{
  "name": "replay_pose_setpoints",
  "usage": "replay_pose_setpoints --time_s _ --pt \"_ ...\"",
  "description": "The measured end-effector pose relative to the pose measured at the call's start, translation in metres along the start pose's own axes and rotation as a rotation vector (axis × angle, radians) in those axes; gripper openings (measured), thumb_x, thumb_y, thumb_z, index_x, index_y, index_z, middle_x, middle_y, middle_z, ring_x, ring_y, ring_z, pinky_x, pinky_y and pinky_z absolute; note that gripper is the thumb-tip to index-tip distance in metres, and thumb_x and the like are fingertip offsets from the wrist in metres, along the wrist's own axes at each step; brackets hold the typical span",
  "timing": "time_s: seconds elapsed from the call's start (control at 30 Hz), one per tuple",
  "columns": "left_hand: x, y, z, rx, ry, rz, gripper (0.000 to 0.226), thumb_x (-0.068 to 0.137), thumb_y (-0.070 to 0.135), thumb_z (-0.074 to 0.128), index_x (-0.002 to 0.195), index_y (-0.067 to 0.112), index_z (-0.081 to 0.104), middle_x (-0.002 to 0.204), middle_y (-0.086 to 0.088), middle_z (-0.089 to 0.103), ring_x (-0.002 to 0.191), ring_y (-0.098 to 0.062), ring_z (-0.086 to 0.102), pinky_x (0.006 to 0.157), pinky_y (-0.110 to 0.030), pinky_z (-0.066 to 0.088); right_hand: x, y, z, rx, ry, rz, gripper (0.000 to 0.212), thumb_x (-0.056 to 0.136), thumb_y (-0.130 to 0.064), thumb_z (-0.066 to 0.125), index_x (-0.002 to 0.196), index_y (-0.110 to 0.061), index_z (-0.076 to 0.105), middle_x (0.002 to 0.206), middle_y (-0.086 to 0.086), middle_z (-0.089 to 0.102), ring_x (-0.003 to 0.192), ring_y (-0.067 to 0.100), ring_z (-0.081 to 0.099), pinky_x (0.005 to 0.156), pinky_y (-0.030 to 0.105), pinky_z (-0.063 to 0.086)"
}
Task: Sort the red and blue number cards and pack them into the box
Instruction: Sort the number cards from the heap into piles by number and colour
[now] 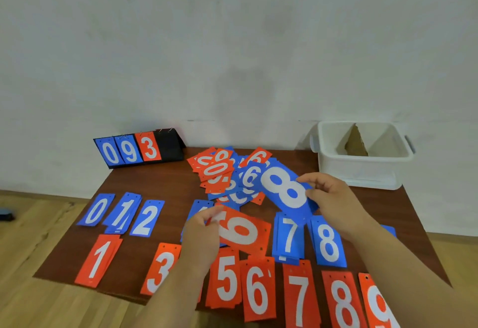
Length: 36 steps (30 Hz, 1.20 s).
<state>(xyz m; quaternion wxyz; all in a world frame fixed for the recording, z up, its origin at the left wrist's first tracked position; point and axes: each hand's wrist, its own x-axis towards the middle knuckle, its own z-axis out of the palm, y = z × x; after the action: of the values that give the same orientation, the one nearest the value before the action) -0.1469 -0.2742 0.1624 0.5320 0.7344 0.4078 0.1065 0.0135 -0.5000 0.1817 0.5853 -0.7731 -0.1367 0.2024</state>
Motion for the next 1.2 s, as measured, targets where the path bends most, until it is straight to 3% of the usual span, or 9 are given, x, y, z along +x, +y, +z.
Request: replay_pose_setpoints --time_s 0.17,0.3,0.43,0.53,0.6,0.7,0.8,1.03,1.2 --pt "0.0 -0.002 -0.015 -0.347 -0.126 -0.072 0.027 0.104 0.027 0.057 0.125 0.044 0.062 0.135 0.006 0.057 0.11 -0.014 0.063 0.084 -0.037 0.063 -0.003 -0.027 0.028 -0.273 -0.56 0.023 0.035 0.091 -0.001 0.058 0.1 -0.028 0.078 0.103 0.009 0.073 0.086 0.03 0.059 0.08 0.041 0.049" --pt "0.004 -0.013 -0.034 -0.321 -0.348 -0.019 0.046 0.094 0.027 0.072 0.127 0.054 0.054 0.142 0.013 0.05 0.126 -0.018 0.055 0.092 -0.041 0.061 -0.004 -0.047 0.07 -0.457 -0.702 0.013 0.035 0.095 -0.007 0.058 0.105 -0.036 0.075 0.099 0.001 0.072 0.084 0.023 0.061 0.077 0.038 0.052" --pt "0.012 -0.026 -0.062 -0.297 -0.359 -0.077 0.058 0.091 0.013 0.075 0.126 0.054 0.053 0.13 0.012 0.047 0.104 -0.013 0.063 0.065 -0.028 0.062 -0.009 -0.051 0.113 -0.365 -0.541 0.041 0.029 0.096 -0.007 0.064 0.108 -0.032 0.073 0.105 -0.015 0.073 0.096 -0.002 0.067 0.081 0.019 0.055" --pt "0.025 -0.035 -0.092 -0.32 -0.282 -0.092 0.06 0.089 0.015 0.078 0.125 0.054 0.051 0.133 0.009 0.051 0.103 -0.017 0.066 0.062 -0.029 0.063 -0.009 -0.039 0.145 -0.263 -0.143 0.024 0.017 0.091 -0.017 0.072 0.098 -0.032 0.072 0.099 -0.01 0.074 0.094 0.009 0.071 0.088 0.039 0.059" --pt "0.036 -0.042 -0.109 -0.368 -0.219 -0.113 0.062 0.087 0.018 0.08 0.128 0.054 0.051 0.133 0.008 0.054 0.105 -0.02 0.069 0.066 -0.035 0.065 -0.014 -0.037 0.166 -0.092 0.003 0.103 0.015 0.092 -0.02 0.072 0.102 -0.031 0.069 0.104 0.001 0.073 0.092 0.014 0.072 0.088 0.041 0.059" --pt "0.052 -0.053 -0.127 -0.381 -0.138 -0.099 0.067 0.088 0.021 0.08 0.139 0.05 0.049 0.138 0.009 0.053 0.109 -0.022 0.068 0.067 -0.04 0.065 -0.026 -0.036 0.204 0.319 -0.079 0.249 0.039 0.093 -0.02 0.073 0.124 -0.04 0.062 0.121 0.012 0.066 0.103 0.019 0.073 0.091 0.048 0.059" --pt "0.061 -0.058 -0.132 -0.362 -0.113 -0.086 0.069 0.089 0.021 0.078 0.145 0.046 0.046 0.136 0.008 0.051 0.104 -0.02 0.068 0.065 -0.038 0.065 -0.033 -0.038 0.238 0.33 -0.138 0.217 0.065 0.09 -0.024 0.076 0.138 -0.056 0.047 0.129 0.003 0.063 0.107 0.022 0.073 0.089 0.05 0.06" --pt "0.071 -0.063 -0.14 -0.391 -0.283 -0.126 0.053 0.084 0.012 0.082 0.117 0.048 0.061 0.122 0.008 0.061 0.104 -0.017 0.068 0.069 -0.042 0.065 -0.024 -0.052 0.259 0.258 0.082 0.201 0.044 0.092 -0.01 0.071 0.125 -0.038 0.064 0.117 0.0 0.072 0.096 0.018 0.076 0.08 0.047 0.063" --pt "0.085 -0.058 -0.149 -0.318 -0.538 -0.099 0.029 0.087 0.021 0.08 0.097 0.048 0.074 0.12 0.008 0.069 0.105 -0.016 0.072 0.079 -0.048 0.064 -0.023 -0.054 0.231 0.183 -0.095 0.324 0.043 0.091 -0.004 0.072 0.126 -0.029 0.066 0.11 0.005 0.076 0.099 0.026 0.075 0.084 0.048 0.062"
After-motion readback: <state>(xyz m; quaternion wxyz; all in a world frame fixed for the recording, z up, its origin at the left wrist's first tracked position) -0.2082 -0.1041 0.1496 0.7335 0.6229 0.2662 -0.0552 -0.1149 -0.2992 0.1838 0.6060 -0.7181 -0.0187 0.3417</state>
